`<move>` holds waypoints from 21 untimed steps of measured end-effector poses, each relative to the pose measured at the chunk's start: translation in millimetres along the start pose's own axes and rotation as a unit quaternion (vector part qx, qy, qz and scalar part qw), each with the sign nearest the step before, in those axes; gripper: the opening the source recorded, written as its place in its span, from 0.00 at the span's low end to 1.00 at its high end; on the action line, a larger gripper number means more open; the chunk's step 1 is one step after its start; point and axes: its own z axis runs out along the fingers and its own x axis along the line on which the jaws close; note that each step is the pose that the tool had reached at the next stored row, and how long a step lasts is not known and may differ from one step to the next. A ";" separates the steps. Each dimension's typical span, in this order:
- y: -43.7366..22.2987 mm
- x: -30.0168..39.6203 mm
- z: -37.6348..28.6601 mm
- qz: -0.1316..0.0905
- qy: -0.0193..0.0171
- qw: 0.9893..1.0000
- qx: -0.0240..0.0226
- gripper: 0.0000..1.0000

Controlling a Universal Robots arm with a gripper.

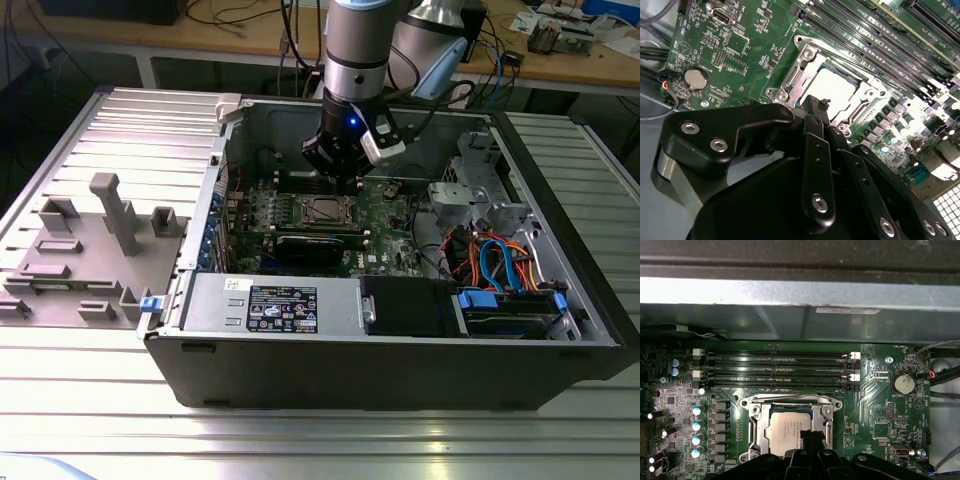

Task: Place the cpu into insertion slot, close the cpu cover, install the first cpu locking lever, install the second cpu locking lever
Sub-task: 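Install the second cpu locking lever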

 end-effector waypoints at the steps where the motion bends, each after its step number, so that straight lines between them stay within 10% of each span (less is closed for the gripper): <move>1: -0.7 0.0 0.0 0.000 0.000 1.000 0.000 0.11; 21: -4.8 0.1 -0.9 0.000 0.000 1.000 0.000 0.11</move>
